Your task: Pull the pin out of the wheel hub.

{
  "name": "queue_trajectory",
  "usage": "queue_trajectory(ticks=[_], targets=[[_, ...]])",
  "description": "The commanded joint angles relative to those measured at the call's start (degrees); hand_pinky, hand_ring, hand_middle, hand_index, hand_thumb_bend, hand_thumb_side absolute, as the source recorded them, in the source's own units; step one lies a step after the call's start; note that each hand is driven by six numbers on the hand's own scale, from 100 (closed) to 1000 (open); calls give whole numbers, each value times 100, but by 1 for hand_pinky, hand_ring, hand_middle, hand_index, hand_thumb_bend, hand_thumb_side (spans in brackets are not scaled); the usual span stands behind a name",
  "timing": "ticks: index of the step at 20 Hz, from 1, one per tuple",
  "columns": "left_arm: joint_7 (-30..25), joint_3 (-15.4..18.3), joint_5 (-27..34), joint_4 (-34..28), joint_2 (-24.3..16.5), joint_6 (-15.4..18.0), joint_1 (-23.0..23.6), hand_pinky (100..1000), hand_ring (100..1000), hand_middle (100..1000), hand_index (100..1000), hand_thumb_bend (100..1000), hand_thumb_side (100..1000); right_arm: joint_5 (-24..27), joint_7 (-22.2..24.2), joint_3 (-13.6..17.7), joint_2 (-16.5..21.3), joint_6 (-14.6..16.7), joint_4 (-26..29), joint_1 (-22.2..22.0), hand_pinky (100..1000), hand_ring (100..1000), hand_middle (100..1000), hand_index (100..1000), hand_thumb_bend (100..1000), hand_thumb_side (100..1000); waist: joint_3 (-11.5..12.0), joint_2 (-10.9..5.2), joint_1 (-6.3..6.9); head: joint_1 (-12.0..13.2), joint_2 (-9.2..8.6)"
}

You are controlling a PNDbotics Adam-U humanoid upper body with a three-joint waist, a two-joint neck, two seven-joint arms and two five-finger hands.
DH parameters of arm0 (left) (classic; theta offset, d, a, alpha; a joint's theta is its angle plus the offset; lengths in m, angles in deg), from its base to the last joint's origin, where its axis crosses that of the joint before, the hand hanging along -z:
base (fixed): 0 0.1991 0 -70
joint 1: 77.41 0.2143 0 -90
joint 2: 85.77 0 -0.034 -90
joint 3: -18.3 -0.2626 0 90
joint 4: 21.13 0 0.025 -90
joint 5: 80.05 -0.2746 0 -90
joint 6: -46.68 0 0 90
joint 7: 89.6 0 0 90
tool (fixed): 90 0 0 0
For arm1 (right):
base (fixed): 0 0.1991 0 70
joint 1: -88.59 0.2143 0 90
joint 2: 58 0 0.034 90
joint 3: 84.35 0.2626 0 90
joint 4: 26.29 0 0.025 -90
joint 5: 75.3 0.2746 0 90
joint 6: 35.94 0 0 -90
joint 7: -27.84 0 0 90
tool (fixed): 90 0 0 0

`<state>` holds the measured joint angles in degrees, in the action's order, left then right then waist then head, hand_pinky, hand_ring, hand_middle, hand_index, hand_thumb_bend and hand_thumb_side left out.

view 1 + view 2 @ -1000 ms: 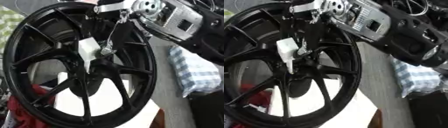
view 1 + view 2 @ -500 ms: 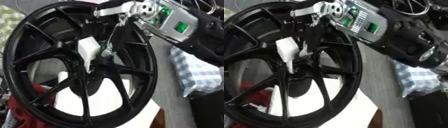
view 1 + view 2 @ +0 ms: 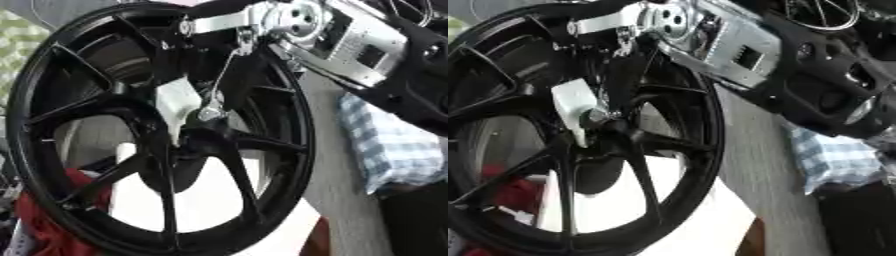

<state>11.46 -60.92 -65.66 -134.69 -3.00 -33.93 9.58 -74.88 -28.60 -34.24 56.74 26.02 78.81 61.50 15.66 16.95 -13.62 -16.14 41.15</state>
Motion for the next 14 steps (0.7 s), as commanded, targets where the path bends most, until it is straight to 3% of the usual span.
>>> queue_trajectory(ticks=[1, 6, 14], targets=[[0, 14, -32, -104, -55, -23, -12, 873, 637, 584, 781, 100, 800, 108, 16, 93, 194, -31, 195, 89, 748, 775, 707, 747, 482, 100, -9, -103, 67, 31, -43], [-3, 17, -31, -104, -43, -40, -6, 874, 638, 585, 780, 100, 800, 175, 95, 88, 244, -188, 381, 83, 747, 775, 707, 747, 478, 100, -16, -121, 67, 46, -50], [-8, 18, -30, -104, -37, -33, -2, 875, 637, 585, 780, 100, 800, 62, 134, 26, 136, -233, 209, 114, 747, 776, 706, 747, 474, 100, 19, -134, 67, 30, -77]])
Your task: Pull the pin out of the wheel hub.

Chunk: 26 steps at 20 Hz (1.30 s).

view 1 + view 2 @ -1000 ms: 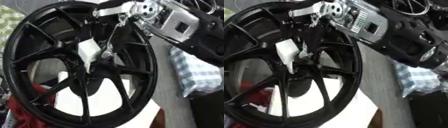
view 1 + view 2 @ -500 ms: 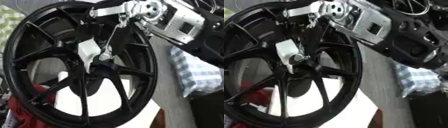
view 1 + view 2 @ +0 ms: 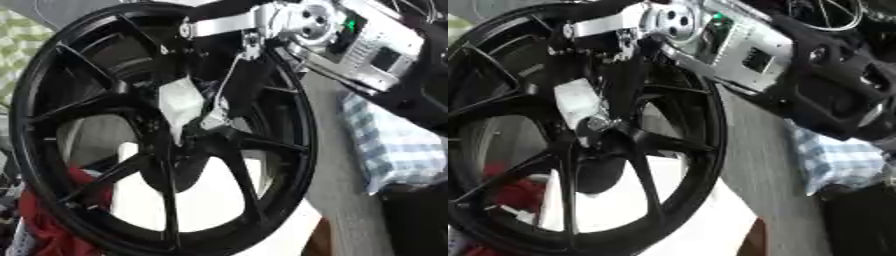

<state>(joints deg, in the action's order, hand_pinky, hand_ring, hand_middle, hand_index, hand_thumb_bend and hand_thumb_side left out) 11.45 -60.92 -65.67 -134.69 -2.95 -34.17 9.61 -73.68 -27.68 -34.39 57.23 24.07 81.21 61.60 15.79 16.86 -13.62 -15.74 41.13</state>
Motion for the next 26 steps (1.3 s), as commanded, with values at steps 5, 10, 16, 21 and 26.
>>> queue_trajectory(ticks=[5, 10, 16, 21, 26], targets=[[-9, 18, -43, -104, -18, -21, 3, 876, 637, 585, 780, 100, 801, -105, 25, 19, 39, -3, -129, 115, 746, 774, 701, 743, 469, 100, 8, -117, 67, -15, -78], [-20, 15, -58, -104, -5, -39, 2, 877, 638, 587, 780, 100, 802, -94, -25, 20, 38, 12, -128, 119, 743, 770, 689, 733, 449, 100, -6, -113, 67, -7, -66], [-34, 9, -61, -104, 6, -55, -3, 879, 638, 586, 781, 100, 802, -92, -26, 4, 37, 7, -150, 119, 739, 762, 667, 717, 408, 100, -15, -106, 67, -11, -74], [-40, 8, -61, -104, 15, -62, -7, 880, 638, 585, 780, 100, 802, -64, -35, 9, 51, 6, -111, 101, 731, 746, 622, 679, 366, 100, -13, -102, 67, -11, -77], [-48, 7, -59, -104, 22, -64, -10, 880, 638, 584, 780, 100, 802, -100, 12, 8, 107, 26, -68, 40, 733, 743, 620, 677, 336, 100, -7, -105, 67, -19, -91]])
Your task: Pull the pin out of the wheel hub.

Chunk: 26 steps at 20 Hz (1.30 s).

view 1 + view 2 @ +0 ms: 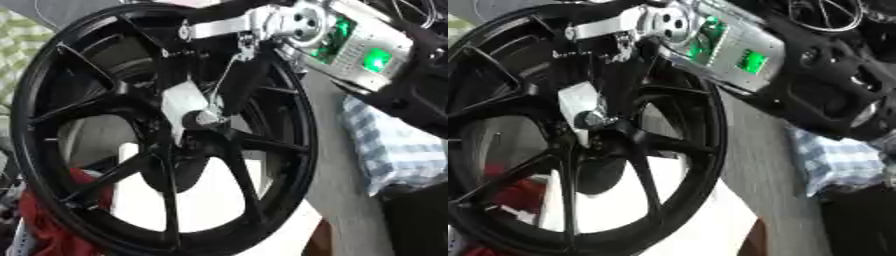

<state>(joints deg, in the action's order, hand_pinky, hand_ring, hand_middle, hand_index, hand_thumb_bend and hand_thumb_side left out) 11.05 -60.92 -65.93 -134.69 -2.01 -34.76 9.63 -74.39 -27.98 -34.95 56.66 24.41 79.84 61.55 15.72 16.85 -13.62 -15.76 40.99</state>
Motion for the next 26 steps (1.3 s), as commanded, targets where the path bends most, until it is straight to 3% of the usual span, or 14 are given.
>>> queue_trajectory(ticks=[1, 21, 26], targets=[[-10, 6, -33, -104, -69, -7, -12, 881, 638, 584, 780, 100, 802, -52, 64, 60, 167, 2, 64, 36, 733, 743, 620, 677, 334, 100, 4, -104, 67, -19, -83], [-24, 1, -68, -104, 1, -39, 1, 883, 636, 583, 780, 100, 804, -337, 278, 48, 125, 296, -196, -12, 741, 760, 671, 721, 319, 100, 42, -80, 67, -33, -124], [-28, -2, -84, -104, 22, -64, 3, 885, 636, 582, 779, 100, 806, -325, 224, 62, 118, 323, -242, -19, 732, 741, 615, 679, 285, 100, 46, -77, 67, -37, -137]])
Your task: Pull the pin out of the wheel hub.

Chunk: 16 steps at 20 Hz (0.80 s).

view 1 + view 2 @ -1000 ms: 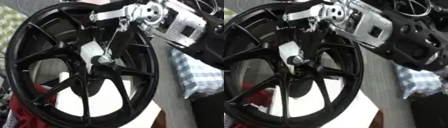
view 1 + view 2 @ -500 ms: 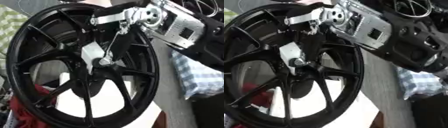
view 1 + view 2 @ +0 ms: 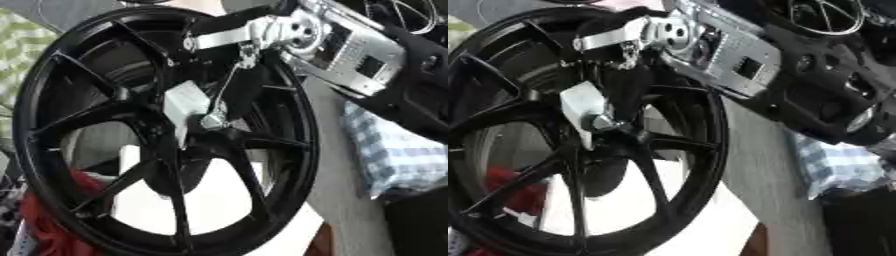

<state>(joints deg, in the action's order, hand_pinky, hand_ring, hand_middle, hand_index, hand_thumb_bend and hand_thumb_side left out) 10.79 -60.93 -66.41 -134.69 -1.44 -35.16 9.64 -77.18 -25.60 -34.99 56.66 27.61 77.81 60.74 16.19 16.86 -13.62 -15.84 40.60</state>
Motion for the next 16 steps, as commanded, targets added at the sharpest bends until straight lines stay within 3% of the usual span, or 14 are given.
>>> queue_trajectory(ticks=[1, 8, 9, 12, 16], targets=[[-2, -2, -36, -104, -32, -27, 0, 885, 636, 582, 779, 100, 806, -43, -34, 68, 118, 3, -48, 60, 730, 738, 608, 673, 282, 100, 1, -77, 67, -30, -102], [-6, -4, -39, -104, -28, -29, -1, 885, 636, 582, 779, 100, 806, -20, -104, 58, 115, 10, -76, 54, 728, 732, 595, 662, 276, 100, 9, -76, 67, -37, -111], [-5, -3, -38, -104, -27, -29, 0, 886, 635, 582, 779, 100, 807, -21, -119, 74, 113, 20, -66, 62, 699, 632, 405, 492, 235, 100, 10, -78, 67, -38, -108], [7, 2, -30, -104, -25, -35, 4, 886, 635, 582, 779, 100, 806, -9, -291, 146, 139, 104, 32, 69, 694, 616, 357, 458, 220, 100, 3, -87, 67, -42, -101], [13, 7, -26, -104, -27, -36, 4, 887, 635, 582, 779, 100, 806, 44, -475, 186, 216, 163, 139, 47, 685, 592, 301, 396, 263, 100, -5, -91, 67, -39, -100]])
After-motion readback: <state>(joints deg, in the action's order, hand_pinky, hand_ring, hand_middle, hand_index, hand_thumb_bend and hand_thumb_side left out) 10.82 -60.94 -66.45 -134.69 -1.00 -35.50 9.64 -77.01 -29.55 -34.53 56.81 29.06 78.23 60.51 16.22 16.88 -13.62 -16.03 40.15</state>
